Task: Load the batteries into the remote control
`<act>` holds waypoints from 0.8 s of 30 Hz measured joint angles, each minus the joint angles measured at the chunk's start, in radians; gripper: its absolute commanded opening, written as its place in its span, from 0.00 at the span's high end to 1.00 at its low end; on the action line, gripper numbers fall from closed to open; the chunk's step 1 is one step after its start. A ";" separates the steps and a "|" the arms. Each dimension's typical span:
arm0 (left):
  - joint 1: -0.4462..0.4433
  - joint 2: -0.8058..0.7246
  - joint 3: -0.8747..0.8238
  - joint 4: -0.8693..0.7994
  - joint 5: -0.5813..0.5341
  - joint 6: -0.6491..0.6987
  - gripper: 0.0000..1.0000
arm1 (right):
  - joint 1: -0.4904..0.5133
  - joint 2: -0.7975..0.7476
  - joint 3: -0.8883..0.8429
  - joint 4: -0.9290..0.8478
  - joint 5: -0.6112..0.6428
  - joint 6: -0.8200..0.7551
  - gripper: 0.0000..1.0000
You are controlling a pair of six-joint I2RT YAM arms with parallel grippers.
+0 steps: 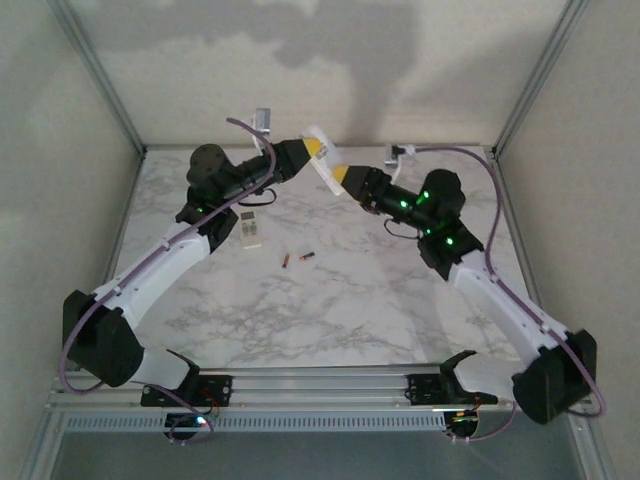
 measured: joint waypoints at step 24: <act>-0.044 0.020 -0.032 -0.023 -0.145 0.090 1.00 | 0.075 0.037 -0.085 0.099 0.209 0.117 0.56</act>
